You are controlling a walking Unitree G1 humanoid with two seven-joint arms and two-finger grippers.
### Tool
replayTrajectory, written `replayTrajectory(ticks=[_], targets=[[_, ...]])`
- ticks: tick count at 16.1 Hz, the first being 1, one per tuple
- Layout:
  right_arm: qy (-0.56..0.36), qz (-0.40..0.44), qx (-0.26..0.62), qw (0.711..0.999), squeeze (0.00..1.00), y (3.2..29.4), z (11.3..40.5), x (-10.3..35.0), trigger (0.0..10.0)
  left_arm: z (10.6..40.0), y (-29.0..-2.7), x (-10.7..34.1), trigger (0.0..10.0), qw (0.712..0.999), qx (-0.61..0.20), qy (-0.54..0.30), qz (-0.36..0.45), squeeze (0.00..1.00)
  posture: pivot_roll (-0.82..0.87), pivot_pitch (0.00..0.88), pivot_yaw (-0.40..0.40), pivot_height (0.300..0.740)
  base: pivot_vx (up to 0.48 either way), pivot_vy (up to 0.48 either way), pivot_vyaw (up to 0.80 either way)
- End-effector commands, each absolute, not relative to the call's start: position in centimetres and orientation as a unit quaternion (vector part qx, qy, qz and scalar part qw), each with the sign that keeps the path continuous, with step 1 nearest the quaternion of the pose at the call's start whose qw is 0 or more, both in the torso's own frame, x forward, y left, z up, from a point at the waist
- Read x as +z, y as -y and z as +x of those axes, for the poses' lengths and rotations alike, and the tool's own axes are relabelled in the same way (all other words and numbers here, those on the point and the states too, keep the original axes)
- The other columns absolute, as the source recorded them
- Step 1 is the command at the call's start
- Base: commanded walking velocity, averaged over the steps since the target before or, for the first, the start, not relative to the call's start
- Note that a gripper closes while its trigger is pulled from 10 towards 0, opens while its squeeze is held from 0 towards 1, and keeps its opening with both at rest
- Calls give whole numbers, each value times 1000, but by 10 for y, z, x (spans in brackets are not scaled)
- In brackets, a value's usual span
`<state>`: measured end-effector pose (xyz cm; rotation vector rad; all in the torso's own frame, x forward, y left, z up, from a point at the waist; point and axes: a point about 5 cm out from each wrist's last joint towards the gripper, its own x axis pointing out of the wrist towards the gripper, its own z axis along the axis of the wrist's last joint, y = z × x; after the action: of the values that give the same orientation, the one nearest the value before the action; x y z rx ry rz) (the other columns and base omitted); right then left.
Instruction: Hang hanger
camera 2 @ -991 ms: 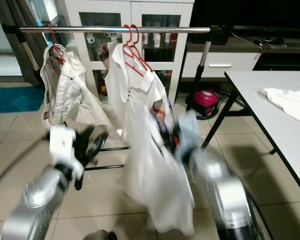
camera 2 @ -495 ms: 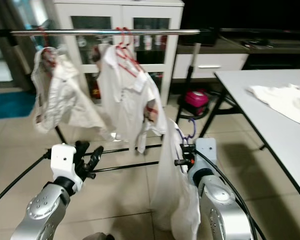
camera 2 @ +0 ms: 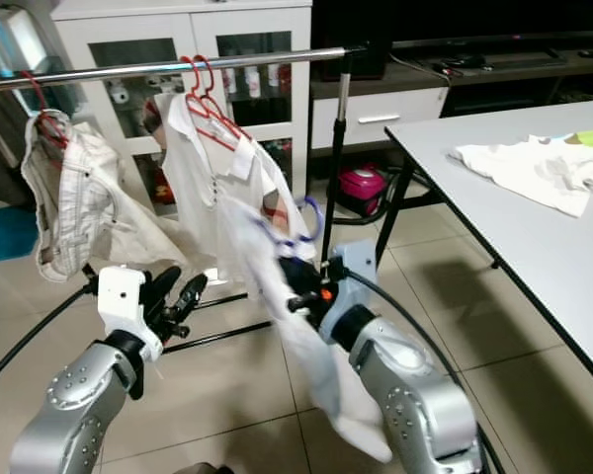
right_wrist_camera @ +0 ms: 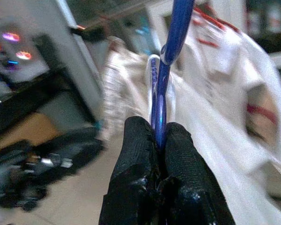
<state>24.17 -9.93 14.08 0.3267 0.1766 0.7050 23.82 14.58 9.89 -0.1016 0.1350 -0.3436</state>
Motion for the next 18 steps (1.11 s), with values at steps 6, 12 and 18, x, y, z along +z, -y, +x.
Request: replayTrajectory(ticks=[6,12,18], targets=[[-108,71,436,890,0,119,256,156,10000,240,-137,124,10000,960,-275,-53,-20,0,-57,0,88,740,0,0,0],[-91,41,225,969,0,146,258,130,10000,275,-149,119,10000,981,-187,-56,-10,0,-108,0,131,740,0,0,0],[-66,73,135,986,0,142,283,125,10000,286,-158,115,10000,990,-126,-56,-32,0,-86,0,111,740,0,-51,0]])
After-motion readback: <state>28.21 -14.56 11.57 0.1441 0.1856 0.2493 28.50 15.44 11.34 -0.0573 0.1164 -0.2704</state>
